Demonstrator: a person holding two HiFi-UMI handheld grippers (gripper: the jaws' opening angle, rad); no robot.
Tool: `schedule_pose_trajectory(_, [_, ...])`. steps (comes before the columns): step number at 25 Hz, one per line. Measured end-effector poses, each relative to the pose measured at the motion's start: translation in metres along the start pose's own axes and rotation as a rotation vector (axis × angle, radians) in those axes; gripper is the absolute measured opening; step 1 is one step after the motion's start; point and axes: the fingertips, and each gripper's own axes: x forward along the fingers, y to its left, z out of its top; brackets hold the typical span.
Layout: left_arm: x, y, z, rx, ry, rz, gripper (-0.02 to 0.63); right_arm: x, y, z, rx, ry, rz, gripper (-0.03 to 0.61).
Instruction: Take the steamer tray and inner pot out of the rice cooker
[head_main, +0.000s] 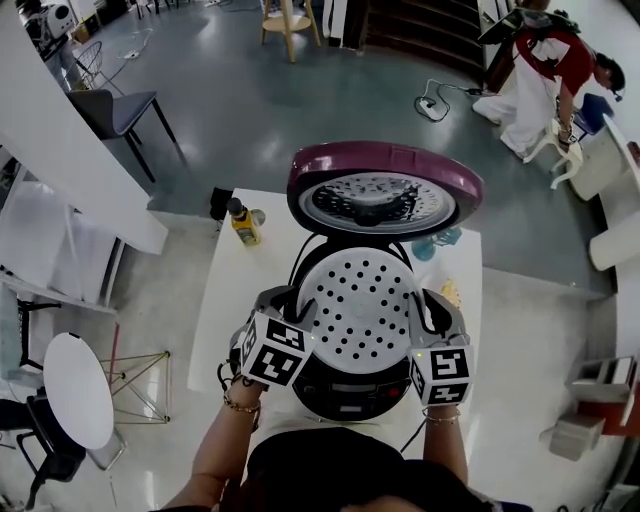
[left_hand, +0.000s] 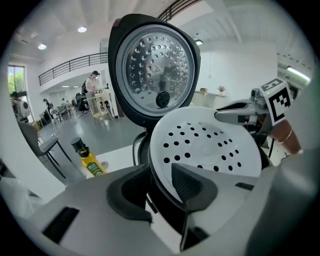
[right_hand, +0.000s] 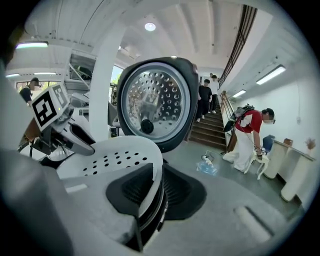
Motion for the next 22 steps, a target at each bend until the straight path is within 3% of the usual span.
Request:
schedule_pose_trajectory(6, [-0.01,-0.004,-0.002,-0.008,0.007,0.03,0.144,-0.017,0.002,0.019,0.217,-0.138,0.099,0.035])
schedule_pose_trajectory(13, [-0.025,-0.011,-0.006,-0.079,-0.028,0.027,0.143,-0.044,0.01,0.049,0.134,-0.27,0.111,0.031])
schedule_pose_trajectory(16, [-0.037,-0.021,-0.001,-0.093,-0.063,0.018,0.11,-0.056,0.008,0.055,0.131,-0.304,0.128,0.031])
schedule_pose_trajectory(22, [-0.06,-0.046,0.017,-0.048,-0.107,0.037,0.106,-0.078,-0.009,0.05,0.181,-0.334,0.137,0.031])
